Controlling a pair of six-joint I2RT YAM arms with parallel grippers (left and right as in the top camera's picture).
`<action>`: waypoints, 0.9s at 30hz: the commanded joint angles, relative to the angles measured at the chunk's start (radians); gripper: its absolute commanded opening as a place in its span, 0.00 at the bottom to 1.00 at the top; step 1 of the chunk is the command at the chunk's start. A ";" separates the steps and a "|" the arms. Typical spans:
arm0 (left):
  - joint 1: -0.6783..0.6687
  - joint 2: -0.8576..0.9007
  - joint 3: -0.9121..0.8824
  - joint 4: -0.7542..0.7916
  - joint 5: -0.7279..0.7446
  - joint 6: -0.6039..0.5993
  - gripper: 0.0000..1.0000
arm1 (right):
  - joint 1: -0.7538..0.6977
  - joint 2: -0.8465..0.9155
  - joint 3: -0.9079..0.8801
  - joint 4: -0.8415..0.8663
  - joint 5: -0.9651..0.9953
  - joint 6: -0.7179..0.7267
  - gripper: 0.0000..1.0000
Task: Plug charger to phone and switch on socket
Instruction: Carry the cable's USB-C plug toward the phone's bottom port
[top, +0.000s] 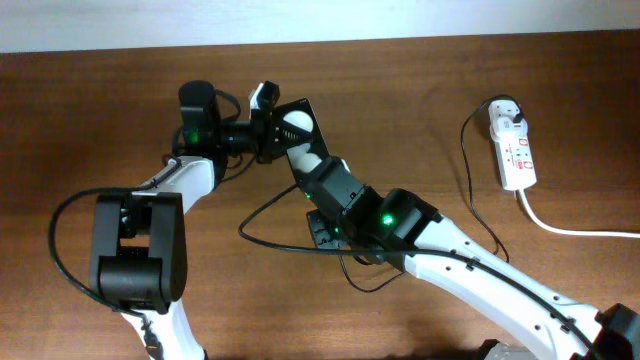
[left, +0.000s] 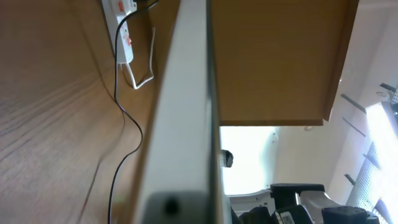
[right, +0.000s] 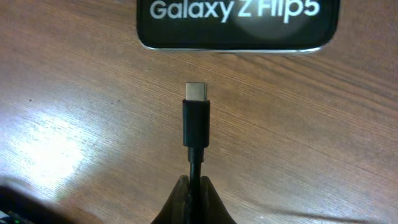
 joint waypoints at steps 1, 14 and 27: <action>0.015 0.002 0.023 -0.003 0.034 0.019 0.00 | 0.000 -0.018 -0.003 -0.001 0.060 0.022 0.04; 0.015 0.002 0.023 -0.002 0.034 -0.023 0.00 | 0.000 -0.010 -0.003 0.026 0.072 0.022 0.04; 0.015 0.002 0.023 -0.002 0.034 -0.054 0.00 | 0.000 -0.010 -0.003 0.038 0.071 0.041 0.04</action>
